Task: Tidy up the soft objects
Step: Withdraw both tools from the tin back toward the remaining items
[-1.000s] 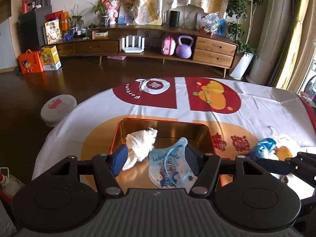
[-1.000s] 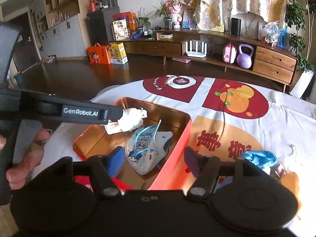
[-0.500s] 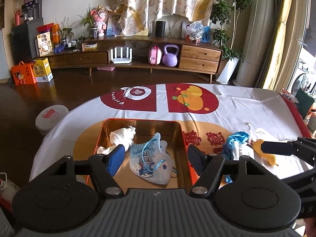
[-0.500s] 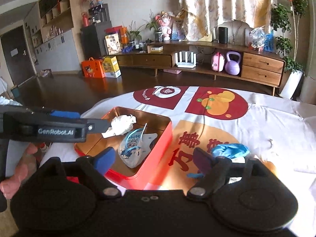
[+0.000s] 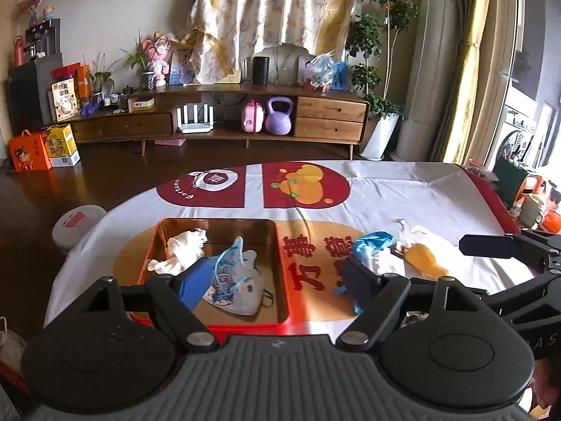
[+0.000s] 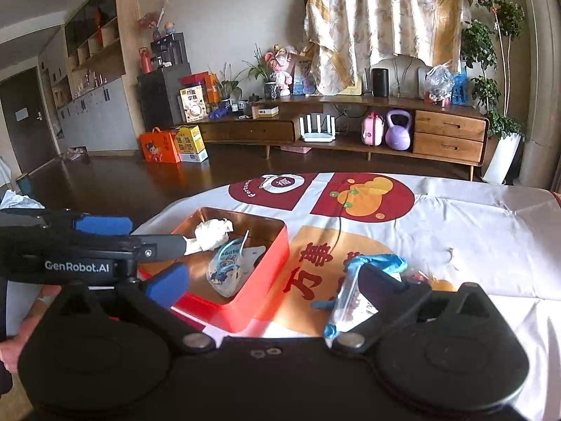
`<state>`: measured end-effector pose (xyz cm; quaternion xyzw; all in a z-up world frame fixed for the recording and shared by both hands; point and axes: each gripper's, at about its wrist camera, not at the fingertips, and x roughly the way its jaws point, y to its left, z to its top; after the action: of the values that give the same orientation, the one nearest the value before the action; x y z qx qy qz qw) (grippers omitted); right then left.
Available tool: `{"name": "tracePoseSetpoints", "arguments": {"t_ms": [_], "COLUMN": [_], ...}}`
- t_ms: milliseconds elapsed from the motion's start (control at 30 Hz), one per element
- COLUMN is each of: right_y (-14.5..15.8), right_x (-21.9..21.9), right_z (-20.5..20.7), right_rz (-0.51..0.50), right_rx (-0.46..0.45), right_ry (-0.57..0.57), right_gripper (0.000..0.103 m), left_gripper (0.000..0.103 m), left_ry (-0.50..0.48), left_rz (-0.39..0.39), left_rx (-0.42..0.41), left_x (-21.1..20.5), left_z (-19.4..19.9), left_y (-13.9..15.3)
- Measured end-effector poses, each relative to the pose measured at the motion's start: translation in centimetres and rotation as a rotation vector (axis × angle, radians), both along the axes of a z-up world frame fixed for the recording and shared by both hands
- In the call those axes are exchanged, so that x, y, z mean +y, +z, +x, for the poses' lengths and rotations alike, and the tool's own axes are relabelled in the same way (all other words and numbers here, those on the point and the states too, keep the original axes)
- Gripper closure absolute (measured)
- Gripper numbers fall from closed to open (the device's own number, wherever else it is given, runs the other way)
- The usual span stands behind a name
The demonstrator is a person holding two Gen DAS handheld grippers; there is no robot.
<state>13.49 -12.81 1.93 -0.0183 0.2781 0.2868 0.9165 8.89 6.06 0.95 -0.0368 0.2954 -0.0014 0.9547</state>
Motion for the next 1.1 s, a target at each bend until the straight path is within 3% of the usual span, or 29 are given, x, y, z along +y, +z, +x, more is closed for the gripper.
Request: {"name": "tracePoseSetpoints", "arguments": {"t_ms": [500, 733, 1100], "right_y": [-1.1, -2.5, -5.0], "right_x": [-5.7, -8.6, -10.6], "right_z": [-0.8, -0.5, 0.1], "right_rz": [0.040, 0.025, -0.020], "right_rx": [-0.003, -0.017, 0.004], "right_ry": [-0.113, -0.180, -0.179], "right_gripper": [0.000, 0.000, 0.000], "left_gripper": [0.015, 0.014, 0.014], "left_ry": [-0.025, -0.063, -0.077], "left_rz": [0.004, -0.052, -0.040], "left_rx": [-0.036, -0.018, 0.033], "left_x": [-3.8, -5.5, -7.4], "left_z": [-1.9, -1.5, 0.9], "left_y": [-1.2, -2.7, -4.4]}}
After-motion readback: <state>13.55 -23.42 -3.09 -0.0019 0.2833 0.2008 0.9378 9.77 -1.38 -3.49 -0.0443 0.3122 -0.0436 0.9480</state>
